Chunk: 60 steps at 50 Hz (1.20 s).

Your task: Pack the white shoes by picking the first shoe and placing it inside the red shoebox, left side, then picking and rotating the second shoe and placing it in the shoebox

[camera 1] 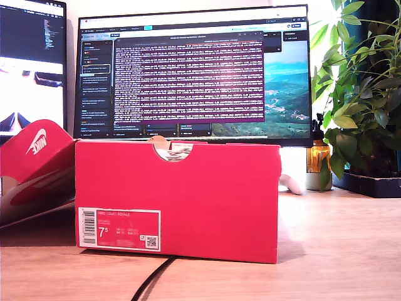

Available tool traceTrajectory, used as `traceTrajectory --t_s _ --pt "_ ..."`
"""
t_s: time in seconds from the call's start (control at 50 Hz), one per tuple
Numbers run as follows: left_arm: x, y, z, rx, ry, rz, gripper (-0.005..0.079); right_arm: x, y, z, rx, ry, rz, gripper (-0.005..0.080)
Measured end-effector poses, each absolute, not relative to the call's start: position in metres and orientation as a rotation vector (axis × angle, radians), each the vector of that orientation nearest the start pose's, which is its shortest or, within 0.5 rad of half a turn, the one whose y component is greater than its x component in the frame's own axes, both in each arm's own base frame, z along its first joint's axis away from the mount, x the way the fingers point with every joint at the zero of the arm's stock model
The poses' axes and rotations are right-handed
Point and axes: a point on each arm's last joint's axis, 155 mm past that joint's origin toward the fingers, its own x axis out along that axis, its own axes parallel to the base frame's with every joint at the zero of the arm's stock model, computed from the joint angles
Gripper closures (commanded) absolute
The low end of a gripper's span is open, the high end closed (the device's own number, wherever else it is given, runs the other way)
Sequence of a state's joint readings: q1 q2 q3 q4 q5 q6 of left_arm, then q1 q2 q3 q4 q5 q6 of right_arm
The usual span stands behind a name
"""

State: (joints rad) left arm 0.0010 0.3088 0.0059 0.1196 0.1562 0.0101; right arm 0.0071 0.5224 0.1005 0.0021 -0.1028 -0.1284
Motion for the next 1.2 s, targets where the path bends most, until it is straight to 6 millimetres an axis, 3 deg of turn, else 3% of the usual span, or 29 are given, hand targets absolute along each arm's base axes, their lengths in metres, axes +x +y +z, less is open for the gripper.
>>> traceTrajectory --t_s 0.2,0.4,0.56,0.84,1.04,1.2 --pt "0.266 -0.028 0.123 -0.005 0.182 -0.156 0.0762 0.258 0.024 0.1 -0.105 0.355 0.151 0.0762" --pt "0.266 -0.028 0.123 -0.005 0.182 -0.156 0.0762 0.247 0.024 0.099 -0.089 0.315 0.146 0.0762" --pt "0.266 -0.028 0.123 -0.007 0.182 -0.156 0.0762 0.246 0.024 0.112 -0.075 0.246 0.14 0.0762" --pt "0.265 -0.033 0.123 -0.067 0.185 -0.174 0.0762 0.245 0.032 0.113 -0.041 0.243 0.182 0.0762" --pt "0.262 -0.037 0.139 -0.085 0.123 -0.197 0.0761 0.246 0.033 0.128 -0.031 0.18 0.184 0.0762" --pt "0.259 -0.037 0.151 -0.08 0.073 -0.2 0.0761 0.245 0.033 0.123 0.014 0.205 0.18 0.0762"
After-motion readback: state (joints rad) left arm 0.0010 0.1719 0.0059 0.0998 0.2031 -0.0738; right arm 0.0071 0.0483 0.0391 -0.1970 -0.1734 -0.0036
